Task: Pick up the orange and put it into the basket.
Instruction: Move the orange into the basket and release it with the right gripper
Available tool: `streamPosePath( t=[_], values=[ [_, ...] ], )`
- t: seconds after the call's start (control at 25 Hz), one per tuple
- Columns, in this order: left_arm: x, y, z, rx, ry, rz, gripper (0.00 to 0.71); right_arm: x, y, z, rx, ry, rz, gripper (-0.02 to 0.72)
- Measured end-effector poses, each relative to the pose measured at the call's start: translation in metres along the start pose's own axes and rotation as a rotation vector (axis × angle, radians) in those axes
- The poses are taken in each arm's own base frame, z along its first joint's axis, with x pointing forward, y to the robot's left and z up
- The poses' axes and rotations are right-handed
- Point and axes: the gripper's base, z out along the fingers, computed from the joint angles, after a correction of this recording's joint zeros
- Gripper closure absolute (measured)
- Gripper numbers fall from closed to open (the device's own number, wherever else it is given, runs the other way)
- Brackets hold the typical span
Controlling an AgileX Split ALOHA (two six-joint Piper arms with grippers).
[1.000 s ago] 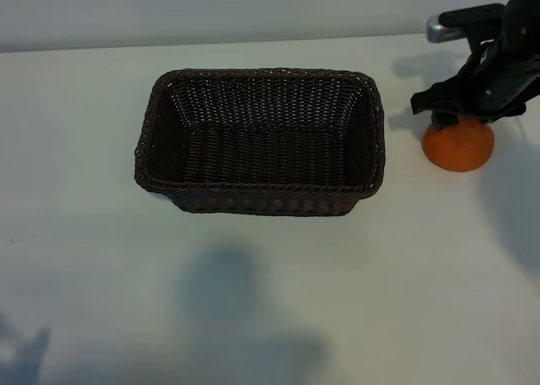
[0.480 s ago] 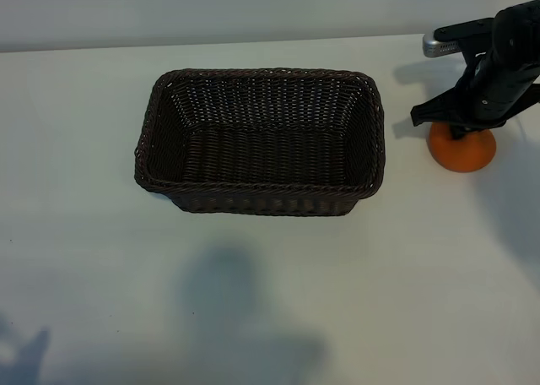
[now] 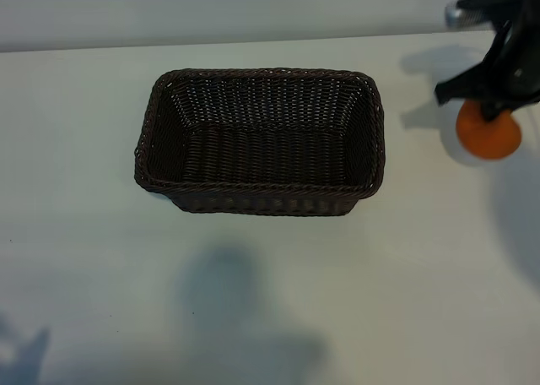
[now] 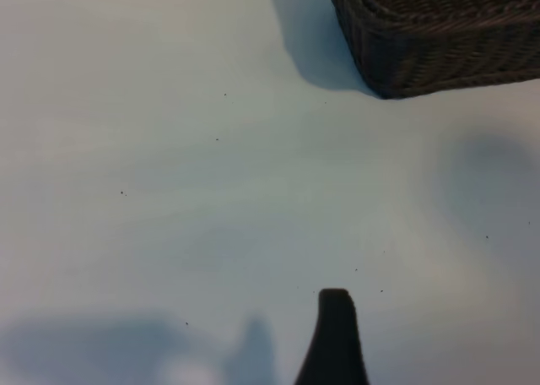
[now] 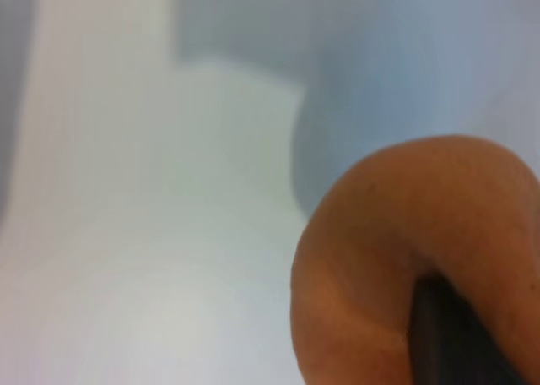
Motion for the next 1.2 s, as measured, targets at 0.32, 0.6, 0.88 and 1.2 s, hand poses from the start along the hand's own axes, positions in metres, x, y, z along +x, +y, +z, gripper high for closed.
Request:
streamPosePath(
  t=[0.32, 0.6, 0.88, 1.2],
  values=[
    [0.000, 0.000, 0.000, 0.000, 0.000, 0.000, 0.119, 0.004, -0.005, -0.055, -0.002, -0.088, 0.006, 0.623],
    [0.000, 0.000, 0.000, 0.000, 0.000, 0.000, 0.120, 0.008, 0.033, -0.069, -0.049, -0.100, -0.115, 0.626],
    [0.000, 0.000, 0.000, 0.000, 0.000, 0.000, 0.120, 0.003, 0.089, -0.106, -0.173, -0.157, -0.204, 0.627],
    [0.000, 0.000, 0.000, 0.000, 0.000, 0.002, 0.120, 0.000, 0.123, -0.129, -0.246, -0.181, -0.265, 0.627]
  ],
)
